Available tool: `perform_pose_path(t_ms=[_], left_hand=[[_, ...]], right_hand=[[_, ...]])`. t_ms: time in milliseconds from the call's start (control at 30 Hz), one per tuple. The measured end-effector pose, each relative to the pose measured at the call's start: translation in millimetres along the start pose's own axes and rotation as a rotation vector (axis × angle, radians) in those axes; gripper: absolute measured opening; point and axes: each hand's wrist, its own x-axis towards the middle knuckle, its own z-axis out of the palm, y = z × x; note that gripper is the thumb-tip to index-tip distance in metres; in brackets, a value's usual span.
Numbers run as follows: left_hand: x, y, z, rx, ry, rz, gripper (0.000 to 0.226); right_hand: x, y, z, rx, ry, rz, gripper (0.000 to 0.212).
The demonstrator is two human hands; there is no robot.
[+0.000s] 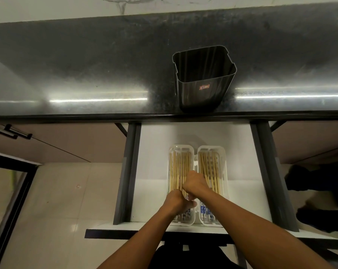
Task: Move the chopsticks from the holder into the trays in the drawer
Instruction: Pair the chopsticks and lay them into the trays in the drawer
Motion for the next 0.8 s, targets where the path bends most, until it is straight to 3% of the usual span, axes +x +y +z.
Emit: perform_pose_path(t_ms=[267,300,500,633,800], left_hand=[[-15,1,-2,-0.041,-0.004,0.0,0.05],[-18,0,-3,-0.047,0.002,0.016,0.051],[-33,-11,-12,0.018,-0.026,0.178,0.059],[-44,-21,-25,0.109,-0.023,0.224,0.056],[-57,-20,-44,0.178,-0.144,0.302,0.044]], right_hand=[[-4,5,-4,-0.007,-0.026,-0.026,0.015],[-5,7,-5,0.009,-0.035,-0.048,0.004],[-12,36,-16,0.153,-0.009,-0.173,0.01],[-21,64,-28,0.001,0.007,-0.328,0.023],[-38,94,-39,-0.077,-0.167,-0.388,0.041]])
